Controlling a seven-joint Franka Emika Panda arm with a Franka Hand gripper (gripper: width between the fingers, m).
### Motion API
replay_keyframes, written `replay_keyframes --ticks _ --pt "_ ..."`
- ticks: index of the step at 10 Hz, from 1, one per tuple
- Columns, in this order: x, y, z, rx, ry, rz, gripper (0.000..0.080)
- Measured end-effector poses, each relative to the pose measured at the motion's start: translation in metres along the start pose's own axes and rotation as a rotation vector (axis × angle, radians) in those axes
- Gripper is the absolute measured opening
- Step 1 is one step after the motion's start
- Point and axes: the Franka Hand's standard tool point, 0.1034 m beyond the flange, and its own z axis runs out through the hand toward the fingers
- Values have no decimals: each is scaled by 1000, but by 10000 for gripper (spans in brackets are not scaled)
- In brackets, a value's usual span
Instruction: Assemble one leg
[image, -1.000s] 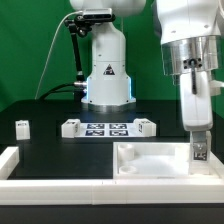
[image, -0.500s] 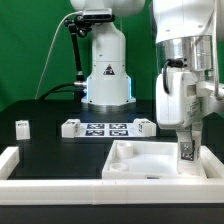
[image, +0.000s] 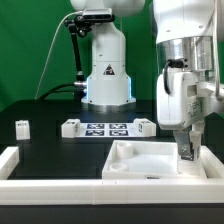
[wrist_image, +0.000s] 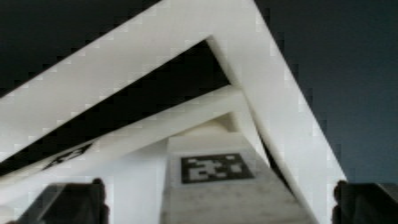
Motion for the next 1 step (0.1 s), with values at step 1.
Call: replay_keyframes --ticks 1 --pt "0 0 0 0 0 0 647"
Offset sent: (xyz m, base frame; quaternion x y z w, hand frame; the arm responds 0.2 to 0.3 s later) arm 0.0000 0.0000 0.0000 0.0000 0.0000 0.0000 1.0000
